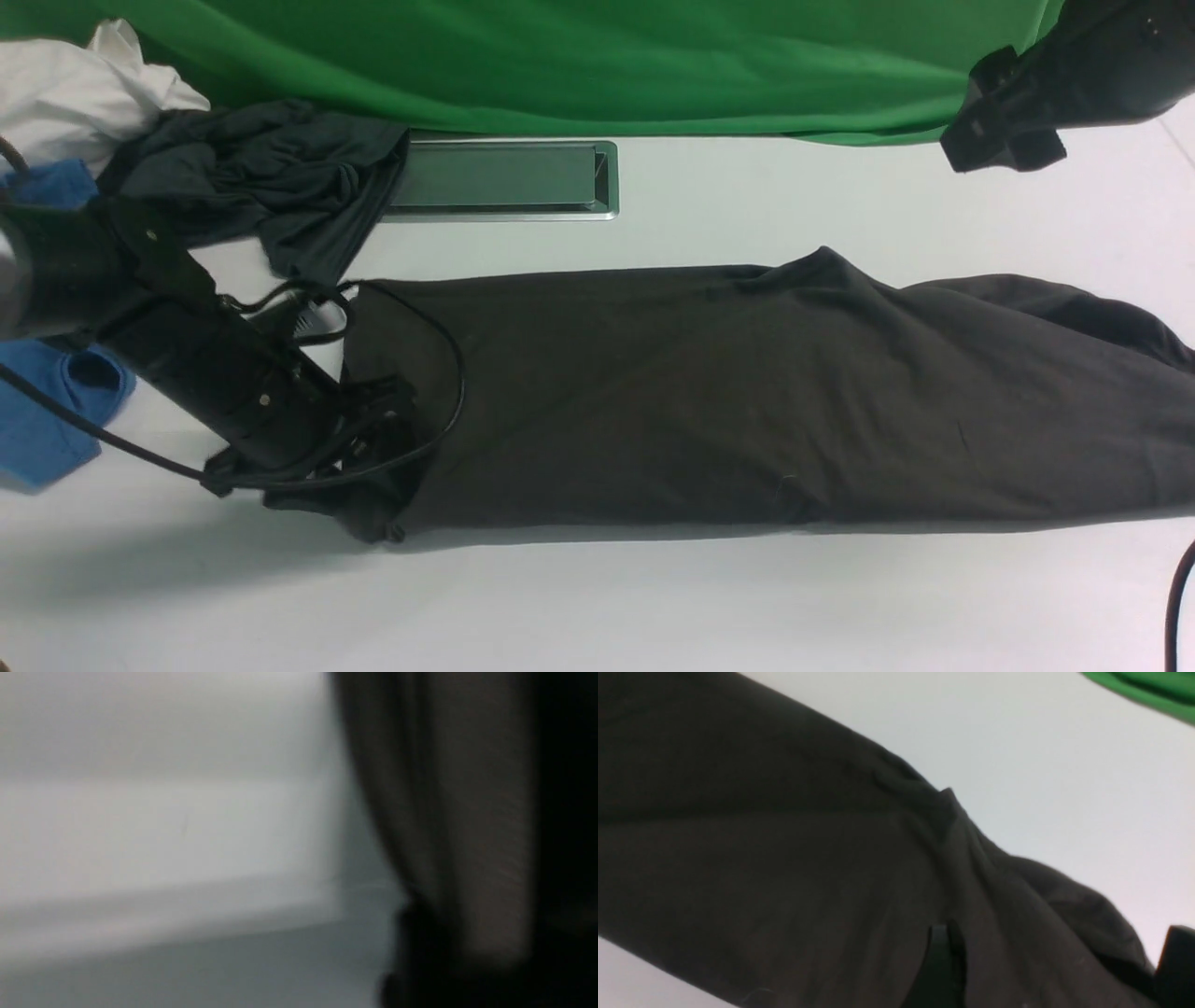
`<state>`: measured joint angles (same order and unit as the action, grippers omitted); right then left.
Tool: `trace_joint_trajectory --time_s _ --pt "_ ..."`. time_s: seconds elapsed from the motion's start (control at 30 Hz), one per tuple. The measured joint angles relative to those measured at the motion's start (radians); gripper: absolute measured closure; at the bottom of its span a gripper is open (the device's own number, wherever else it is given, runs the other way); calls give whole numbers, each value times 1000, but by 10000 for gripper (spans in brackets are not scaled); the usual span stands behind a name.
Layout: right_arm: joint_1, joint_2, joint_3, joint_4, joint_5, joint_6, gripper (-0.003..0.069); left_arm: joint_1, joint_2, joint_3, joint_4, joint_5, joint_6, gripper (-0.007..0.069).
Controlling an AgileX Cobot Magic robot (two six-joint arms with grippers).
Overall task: Fold a long-sleeved shirt on a white desktop.
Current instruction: 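Grasp the waist and leg ends of the folded dark trousers and straighten them on the table, then fold the garment over onto itself on the table with the left gripper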
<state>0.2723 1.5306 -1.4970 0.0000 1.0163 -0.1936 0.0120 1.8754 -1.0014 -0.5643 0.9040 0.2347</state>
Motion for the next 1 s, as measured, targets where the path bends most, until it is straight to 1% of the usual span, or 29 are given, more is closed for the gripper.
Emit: trace_joint_trajectory --time_s 0.03,0.07,0.1,0.13,0.2,0.3,0.33,0.37,0.4,0.43,0.47,0.5,0.53,0.6,0.67,0.7,0.77,0.8,0.83,0.87,0.93,0.97,1.0 --pt "0 -4 1 0 0 12 112 1 3 0 -1 2 0 489" --pt "0 -5 1 0 0 12 112 2 3 0 -1 3 0 502" --pt "0 -13 2 0 0 23 112 10 4 1 -5 4 0 557" --pt "0 -25 2 0 0 27 112 18 -1 2 -10 4 0 571" --pt "0 -44 3 0 -1 29 112 28 -10 5 -17 6 0 575" --pt "0 -112 30 0 -22 30 139 91 -49 23 25 -16 0 577" --pt "0 -139 48 0 -34 30 176 118 -64 29 45 -32 0 577" --pt "0 -167 65 0 -43 30 231 149 -81 31 67 -47 0 577" --pt "0 -197 94 0 -53 30 307 169 -97 33 84 -58 0 577" --pt "0 -234 125 0 -67 30 439 218 -125 34 97 -74 0 577" --pt "0 -265 150 0 -71 31 505 261 -156 34 98 -87 1 577" --pt "0 -288 167 0 -71 32 552 282 -169 34 93 -92 2 577" --pt "0 -311 178 0 -73 33 585 316 -184 34 84 -96 8 577" --pt "0 -361 201 0 -76 33 621 372 -212 34 29 -98 57 577" --pt "0 -408 209 0 -80 36 635 418 -237 34 -81 -97 128 577" --pt "0 -433 209 0 -85 41 638 432 -253 28 -169 -85 193 577" --pt "-1 -455 209 0 -90 48 640 437 -261 15 -232 -61 244 577" --pt "-1 -474 209 0 -95 53 640 436 -268 -5 -323 -25 288 577" --pt "-1 -492 209 0 -98 55 640 417 -272 -35 -412 20 335 577" --pt "-1 -493 209 0 -98 56 640 417 -272 -40 -425 20 341 577" --pt "-1 -508 209 0 -101 57 638 349 -272 -97 -538 50 391 577" --pt "-1 -508 209 0 -101 58 638 323 -272 -114 -561 50 395 577" --pt "-1 -509 209 0 -101 60 638 250 -272 -158 -599 44 409 577"
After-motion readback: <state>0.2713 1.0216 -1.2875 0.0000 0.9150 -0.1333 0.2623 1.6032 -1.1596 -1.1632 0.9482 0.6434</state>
